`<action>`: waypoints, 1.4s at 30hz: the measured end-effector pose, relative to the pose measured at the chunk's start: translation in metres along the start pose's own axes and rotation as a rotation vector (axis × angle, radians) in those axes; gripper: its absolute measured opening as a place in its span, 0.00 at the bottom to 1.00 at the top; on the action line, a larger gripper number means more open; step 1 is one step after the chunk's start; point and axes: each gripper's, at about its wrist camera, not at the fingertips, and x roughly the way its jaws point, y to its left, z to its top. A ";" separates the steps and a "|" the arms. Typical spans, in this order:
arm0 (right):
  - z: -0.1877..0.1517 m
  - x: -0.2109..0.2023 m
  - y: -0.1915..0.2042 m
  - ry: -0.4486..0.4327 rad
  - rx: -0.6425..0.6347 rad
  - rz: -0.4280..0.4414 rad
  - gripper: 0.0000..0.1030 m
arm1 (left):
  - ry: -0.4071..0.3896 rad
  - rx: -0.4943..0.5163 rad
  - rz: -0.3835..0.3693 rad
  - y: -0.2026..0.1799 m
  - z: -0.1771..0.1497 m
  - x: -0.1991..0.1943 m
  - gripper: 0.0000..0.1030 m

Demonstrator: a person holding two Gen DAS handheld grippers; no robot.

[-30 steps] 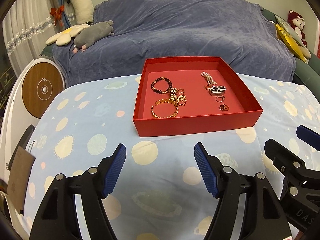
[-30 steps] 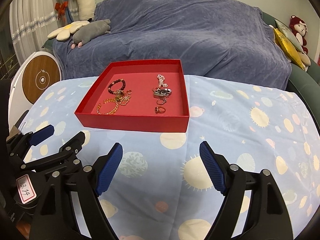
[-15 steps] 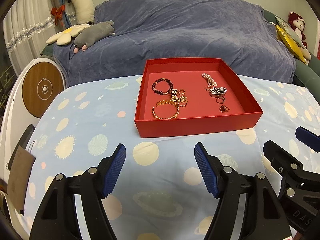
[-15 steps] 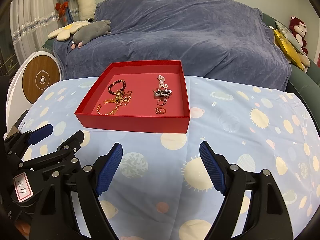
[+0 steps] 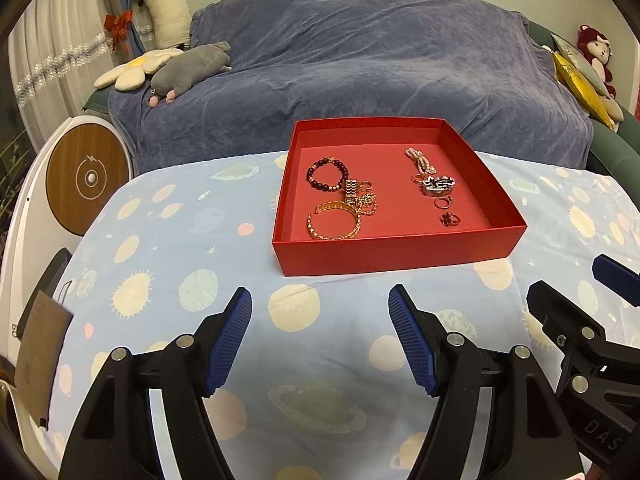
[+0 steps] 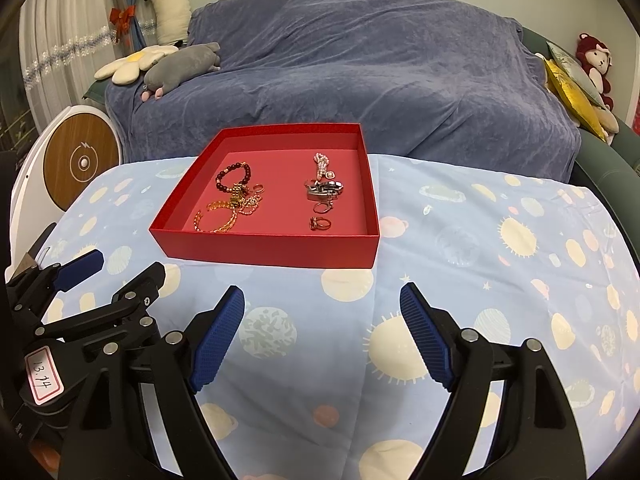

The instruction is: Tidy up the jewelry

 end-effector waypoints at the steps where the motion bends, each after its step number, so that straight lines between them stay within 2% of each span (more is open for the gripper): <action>1: 0.000 0.000 0.000 -0.002 0.003 -0.002 0.77 | -0.001 -0.001 0.000 0.000 0.001 -0.001 0.66; 15: -0.001 0.002 -0.001 -0.012 0.012 -0.004 0.80 | -0.004 -0.007 -0.002 0.002 0.002 -0.002 0.66; 19: -0.001 0.002 -0.001 -0.016 0.019 -0.008 0.83 | -0.007 -0.012 0.000 0.004 0.002 -0.004 0.66; 27: -0.003 0.002 -0.003 -0.027 0.036 -0.002 0.87 | -0.023 -0.031 0.035 0.009 0.003 -0.006 0.79; 42: -0.004 0.002 -0.006 -0.035 0.040 -0.011 0.91 | -0.039 -0.032 0.060 0.007 0.002 -0.007 0.83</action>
